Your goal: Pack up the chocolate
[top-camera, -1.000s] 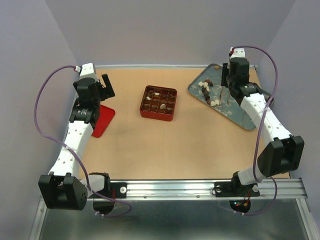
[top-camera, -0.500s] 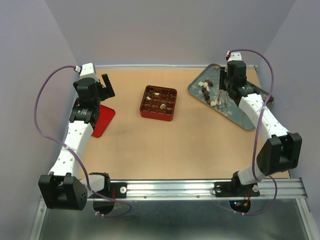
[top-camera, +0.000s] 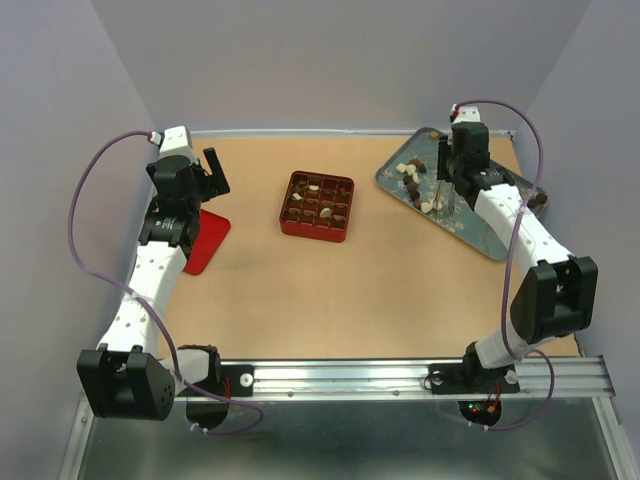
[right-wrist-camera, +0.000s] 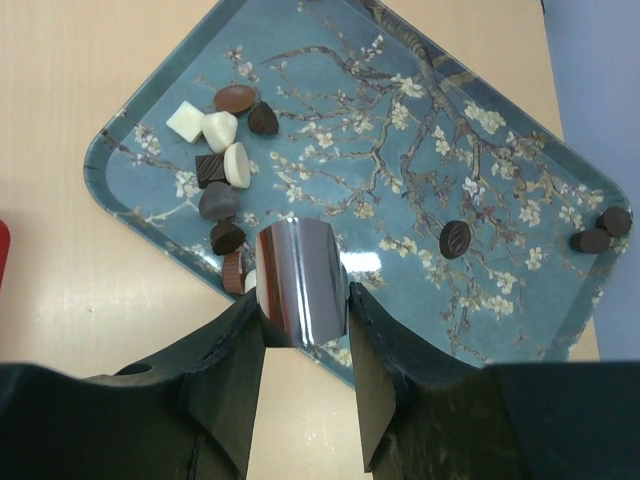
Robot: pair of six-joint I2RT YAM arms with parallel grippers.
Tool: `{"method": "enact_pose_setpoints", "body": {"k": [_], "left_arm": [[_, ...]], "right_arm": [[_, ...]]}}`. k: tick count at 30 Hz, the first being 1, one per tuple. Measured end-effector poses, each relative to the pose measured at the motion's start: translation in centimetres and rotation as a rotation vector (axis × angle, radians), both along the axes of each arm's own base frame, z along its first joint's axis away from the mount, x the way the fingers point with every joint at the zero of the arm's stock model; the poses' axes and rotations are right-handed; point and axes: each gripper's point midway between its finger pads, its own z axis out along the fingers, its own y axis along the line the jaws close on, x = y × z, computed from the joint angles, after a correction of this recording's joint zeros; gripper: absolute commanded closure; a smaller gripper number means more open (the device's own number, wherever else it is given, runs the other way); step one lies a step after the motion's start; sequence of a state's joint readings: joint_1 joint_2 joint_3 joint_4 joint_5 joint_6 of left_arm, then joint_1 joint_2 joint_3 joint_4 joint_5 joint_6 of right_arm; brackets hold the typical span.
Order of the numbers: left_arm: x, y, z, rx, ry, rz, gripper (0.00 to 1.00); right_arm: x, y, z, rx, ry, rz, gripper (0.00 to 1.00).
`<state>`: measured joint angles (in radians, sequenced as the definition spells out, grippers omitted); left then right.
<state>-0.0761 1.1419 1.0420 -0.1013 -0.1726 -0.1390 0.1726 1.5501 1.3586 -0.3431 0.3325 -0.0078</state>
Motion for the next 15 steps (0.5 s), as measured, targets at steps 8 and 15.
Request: {"method": "enact_pose_setpoints", "body": {"k": [8, 15], "left_arm": [[0.0, 0.0, 0.0, 0.0, 0.0, 0.0, 0.01], [0.0, 0.0, 0.0, 0.0, -0.001, 0.0, 0.01]], "right_arm": [[0.6, -0.3, 0.0, 0.002, -0.016, -0.005, 0.58], [1.7, -0.4, -0.1, 0.006, -0.038, 0.006, 0.58]]}}
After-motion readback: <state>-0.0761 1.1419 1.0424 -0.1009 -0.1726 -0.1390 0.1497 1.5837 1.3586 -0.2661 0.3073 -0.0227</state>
